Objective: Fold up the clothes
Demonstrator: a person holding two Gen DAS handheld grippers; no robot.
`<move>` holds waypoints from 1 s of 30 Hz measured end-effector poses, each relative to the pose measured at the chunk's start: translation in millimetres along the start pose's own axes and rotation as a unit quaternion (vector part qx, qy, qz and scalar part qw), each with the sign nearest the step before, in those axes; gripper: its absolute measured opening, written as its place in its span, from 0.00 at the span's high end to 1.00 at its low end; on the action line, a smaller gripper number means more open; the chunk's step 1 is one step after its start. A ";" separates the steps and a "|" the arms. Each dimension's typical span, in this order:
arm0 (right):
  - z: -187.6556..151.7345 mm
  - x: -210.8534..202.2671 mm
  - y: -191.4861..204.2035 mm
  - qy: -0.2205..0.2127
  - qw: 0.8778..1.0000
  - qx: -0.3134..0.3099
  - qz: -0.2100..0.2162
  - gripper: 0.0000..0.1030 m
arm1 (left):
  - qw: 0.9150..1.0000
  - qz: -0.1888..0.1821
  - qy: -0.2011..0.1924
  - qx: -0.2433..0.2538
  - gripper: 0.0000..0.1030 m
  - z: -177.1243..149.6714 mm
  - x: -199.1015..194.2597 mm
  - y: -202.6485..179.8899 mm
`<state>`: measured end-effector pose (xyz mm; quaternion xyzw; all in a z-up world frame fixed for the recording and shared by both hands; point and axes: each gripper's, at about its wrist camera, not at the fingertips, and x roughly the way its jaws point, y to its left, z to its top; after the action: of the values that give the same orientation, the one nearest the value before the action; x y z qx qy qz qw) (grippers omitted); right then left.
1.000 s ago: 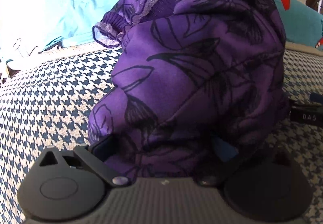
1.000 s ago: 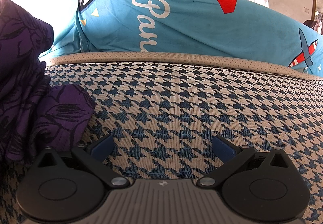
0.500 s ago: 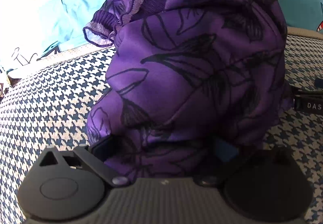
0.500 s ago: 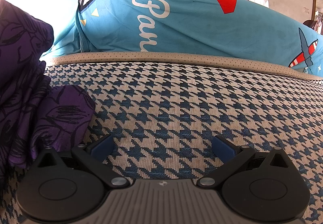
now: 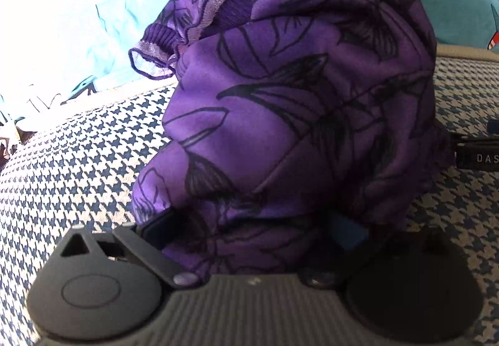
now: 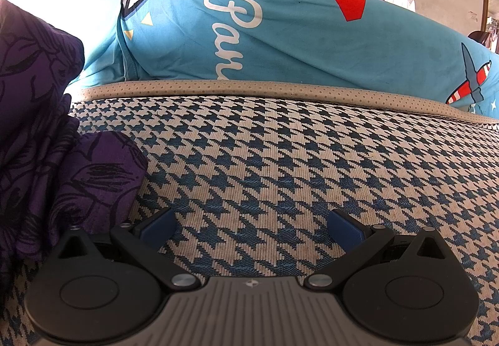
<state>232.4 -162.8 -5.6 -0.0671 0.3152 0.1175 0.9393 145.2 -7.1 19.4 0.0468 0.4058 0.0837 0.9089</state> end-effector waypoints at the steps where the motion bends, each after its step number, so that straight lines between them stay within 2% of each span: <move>1: 0.0 0.0 0.0 0.000 1.000 0.000 0.000 0.00 | 1.000 -0.001 -0.003 -0.006 0.00 -1.2 -0.8 -0.6; 4: 0.0 -0.1 0.0 0.000 1.000 0.000 0.000 0.00 | 1.000 -0.007 -0.006 -0.022 0.00 -4.1 -4.6 -0.7; 10: -0.1 -0.1 -0.1 0.000 1.000 0.000 0.000 0.00 | 1.000 -0.013 -0.016 -0.021 0.00 -2.7 -8.7 -6.0; 17: -0.2 0.0 -0.2 0.000 1.000 0.000 0.000 0.00 | 0.999 0.020 -0.029 -0.011 0.00 -4.3 -18.3 -30.5; 19: -0.2 0.0 -0.1 0.000 1.000 0.000 0.000 0.00 | 0.999 0.020 -0.025 -0.018 0.00 -1.6 -20.8 -33.2; 22: -0.4 -0.2 -0.2 0.000 1.000 0.000 0.000 0.00 | 0.999 0.002 -0.020 -0.038 0.00 4.5 -32.1 -29.3; 30: 0.1 0.7 0.4 0.000 1.000 0.000 0.000 0.00 | 0.998 0.003 -0.039 -0.057 0.00 3.8 -77.7 -23.3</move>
<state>233.0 -162.3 -6.0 -0.0672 0.3151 0.1173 0.9394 99.6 -44.8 75.1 -0.0002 0.3648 0.1075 0.9248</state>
